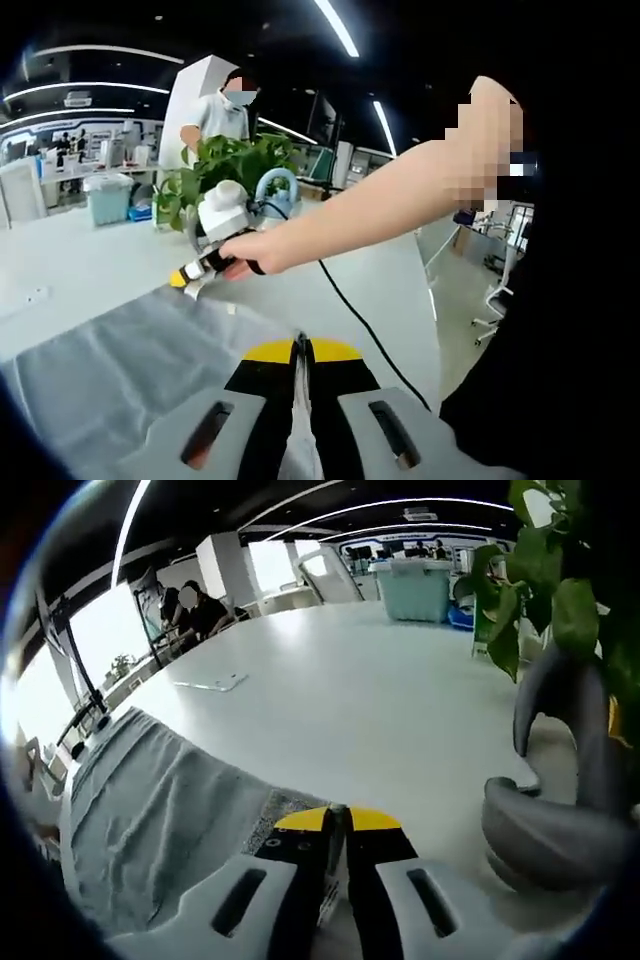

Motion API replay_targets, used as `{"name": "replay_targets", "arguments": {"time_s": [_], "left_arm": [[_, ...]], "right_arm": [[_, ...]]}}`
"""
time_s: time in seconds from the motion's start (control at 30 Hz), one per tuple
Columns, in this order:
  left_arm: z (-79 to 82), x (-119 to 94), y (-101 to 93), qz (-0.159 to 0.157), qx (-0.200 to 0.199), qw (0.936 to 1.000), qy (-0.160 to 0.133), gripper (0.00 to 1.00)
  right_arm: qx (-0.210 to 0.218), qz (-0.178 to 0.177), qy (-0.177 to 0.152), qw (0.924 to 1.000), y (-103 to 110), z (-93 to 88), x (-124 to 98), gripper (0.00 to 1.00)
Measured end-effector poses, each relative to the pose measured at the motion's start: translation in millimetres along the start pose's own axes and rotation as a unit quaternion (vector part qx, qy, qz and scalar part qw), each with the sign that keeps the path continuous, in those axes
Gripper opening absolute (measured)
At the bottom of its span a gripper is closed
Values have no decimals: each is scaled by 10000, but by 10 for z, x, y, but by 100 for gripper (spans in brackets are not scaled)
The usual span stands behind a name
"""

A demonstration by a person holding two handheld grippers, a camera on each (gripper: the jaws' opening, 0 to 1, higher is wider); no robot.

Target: Fold the towel on the table until its edges align and the towel forms a compact rectangular stack.

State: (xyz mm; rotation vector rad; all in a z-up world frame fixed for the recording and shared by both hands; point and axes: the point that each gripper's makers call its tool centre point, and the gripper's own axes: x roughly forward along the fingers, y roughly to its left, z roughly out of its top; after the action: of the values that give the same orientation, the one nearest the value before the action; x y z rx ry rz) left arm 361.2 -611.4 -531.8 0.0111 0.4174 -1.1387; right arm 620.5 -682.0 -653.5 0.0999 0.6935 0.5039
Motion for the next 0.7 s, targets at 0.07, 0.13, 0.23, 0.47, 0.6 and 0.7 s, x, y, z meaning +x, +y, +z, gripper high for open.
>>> {"name": "replay_targets", "arguments": {"time_s": [0.07,0.13,0.23,0.47,0.6,0.7], "left_arm": [[-10,-29,9,35,-41,10000,-13,4],[-37,-51,-12,-21,-120,9999,-3,4],[-97,-82,-106,-240,-309,9992,77,3],[-154,-182,-264,-527,-504,9973,65,3],[-75,-245,-309,-690,-989,9926,-116,3],[13,-314,-335,-730,-942,9926,-230,3]], "right_arm": [[267,12,-103,9996,-19,5,-3,2],[310,39,-146,9994,-20,8,-27,1],[555,123,-264,9980,17,76,-102,1],[671,255,-480,9963,87,244,-276,1],[856,589,-704,9921,109,312,-358,1],[739,553,-550,9942,86,228,-434,1]]}}
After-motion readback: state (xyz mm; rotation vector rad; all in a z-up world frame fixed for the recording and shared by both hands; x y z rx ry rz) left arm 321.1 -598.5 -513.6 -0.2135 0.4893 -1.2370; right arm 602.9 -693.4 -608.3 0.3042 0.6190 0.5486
